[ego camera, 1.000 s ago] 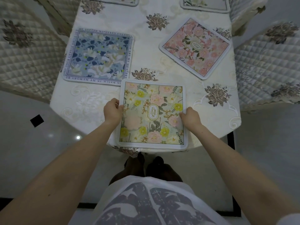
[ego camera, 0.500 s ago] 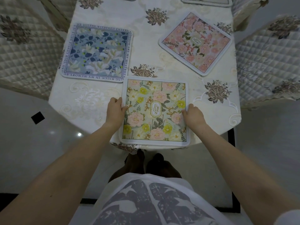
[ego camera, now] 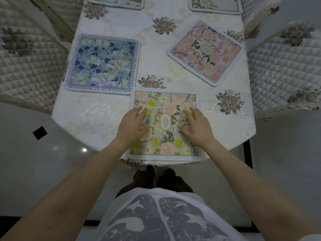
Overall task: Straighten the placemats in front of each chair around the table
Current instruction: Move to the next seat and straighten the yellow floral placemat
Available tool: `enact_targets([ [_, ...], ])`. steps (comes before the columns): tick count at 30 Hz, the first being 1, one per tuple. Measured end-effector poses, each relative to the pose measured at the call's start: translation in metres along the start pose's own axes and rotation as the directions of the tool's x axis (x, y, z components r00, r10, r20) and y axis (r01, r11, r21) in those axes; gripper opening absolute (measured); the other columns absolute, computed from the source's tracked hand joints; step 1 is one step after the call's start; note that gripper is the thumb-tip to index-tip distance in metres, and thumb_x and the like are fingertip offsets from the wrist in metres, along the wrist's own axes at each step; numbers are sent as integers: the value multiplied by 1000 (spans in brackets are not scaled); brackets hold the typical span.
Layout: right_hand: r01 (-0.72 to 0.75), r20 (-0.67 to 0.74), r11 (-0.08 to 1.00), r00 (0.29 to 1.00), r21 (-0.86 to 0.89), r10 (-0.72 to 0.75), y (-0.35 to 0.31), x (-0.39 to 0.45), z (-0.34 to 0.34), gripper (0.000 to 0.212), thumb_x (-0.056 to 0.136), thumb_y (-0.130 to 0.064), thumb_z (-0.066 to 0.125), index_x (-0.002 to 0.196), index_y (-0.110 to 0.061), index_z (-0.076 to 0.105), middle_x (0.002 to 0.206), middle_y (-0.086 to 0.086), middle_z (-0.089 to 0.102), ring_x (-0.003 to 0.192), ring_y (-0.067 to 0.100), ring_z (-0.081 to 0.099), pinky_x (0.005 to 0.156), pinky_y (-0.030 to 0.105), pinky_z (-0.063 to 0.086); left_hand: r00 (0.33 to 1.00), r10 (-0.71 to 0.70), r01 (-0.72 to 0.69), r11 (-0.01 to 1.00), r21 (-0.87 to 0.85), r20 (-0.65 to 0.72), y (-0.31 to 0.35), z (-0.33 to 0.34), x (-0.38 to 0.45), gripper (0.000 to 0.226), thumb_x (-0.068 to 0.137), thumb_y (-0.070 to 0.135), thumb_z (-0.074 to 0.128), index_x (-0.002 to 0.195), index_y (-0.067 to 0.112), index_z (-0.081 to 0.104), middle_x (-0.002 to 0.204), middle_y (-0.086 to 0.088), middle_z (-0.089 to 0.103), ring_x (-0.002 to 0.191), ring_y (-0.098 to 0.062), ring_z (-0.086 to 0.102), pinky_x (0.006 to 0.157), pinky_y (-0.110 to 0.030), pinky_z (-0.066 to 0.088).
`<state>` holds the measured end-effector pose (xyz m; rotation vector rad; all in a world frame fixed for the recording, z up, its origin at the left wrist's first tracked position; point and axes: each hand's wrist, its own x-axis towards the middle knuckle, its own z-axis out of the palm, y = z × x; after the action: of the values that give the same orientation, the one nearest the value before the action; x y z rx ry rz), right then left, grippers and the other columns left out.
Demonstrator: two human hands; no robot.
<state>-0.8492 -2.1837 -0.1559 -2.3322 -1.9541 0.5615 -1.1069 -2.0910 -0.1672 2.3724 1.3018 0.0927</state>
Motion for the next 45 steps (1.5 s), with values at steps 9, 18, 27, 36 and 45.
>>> enact_targets([
  [9,31,158,1000,987,-3,-30,1,-4,19,88,78,-65,52,150,-31,15,160,8,9,148,26,2,120,48,10,987,5,-19,996,89,162,-5,14,-1,84,77,55,62,146,22,28,157,-15,14,145,-31,9,118,-41,13],
  [18,-64,123,994,991,84,53,-14,-1,3,70,82,-49,59,141,-21,35,150,9,31,141,27,25,113,42,29,979,29,-46,996,81,202,0,-4,8,62,83,48,57,135,19,39,142,-17,37,130,-34,32,103,-43,35],
  [27,-136,-230,984,960,113,159,-23,-5,-43,49,95,-41,46,134,-11,47,133,9,54,126,27,46,97,40,45,985,174,-173,984,39,-7,46,-41,31,47,98,35,38,138,12,39,132,-10,52,120,-29,46,99,-41,40],
  [36,-180,-387,978,898,107,208,23,-72,-70,52,97,-44,35,145,-23,34,151,7,37,140,28,31,108,48,34,952,294,-290,955,63,-80,130,-37,21,58,95,49,13,147,26,25,154,-1,30,145,-20,20,120,-42,11],
  [45,-304,-311,942,890,143,334,109,-168,-59,52,96,-43,37,144,-24,34,151,10,37,141,32,28,113,47,29,961,276,-276,961,31,8,222,27,-18,62,92,52,11,147,26,26,154,-3,31,145,-22,21,119,-43,15],
])
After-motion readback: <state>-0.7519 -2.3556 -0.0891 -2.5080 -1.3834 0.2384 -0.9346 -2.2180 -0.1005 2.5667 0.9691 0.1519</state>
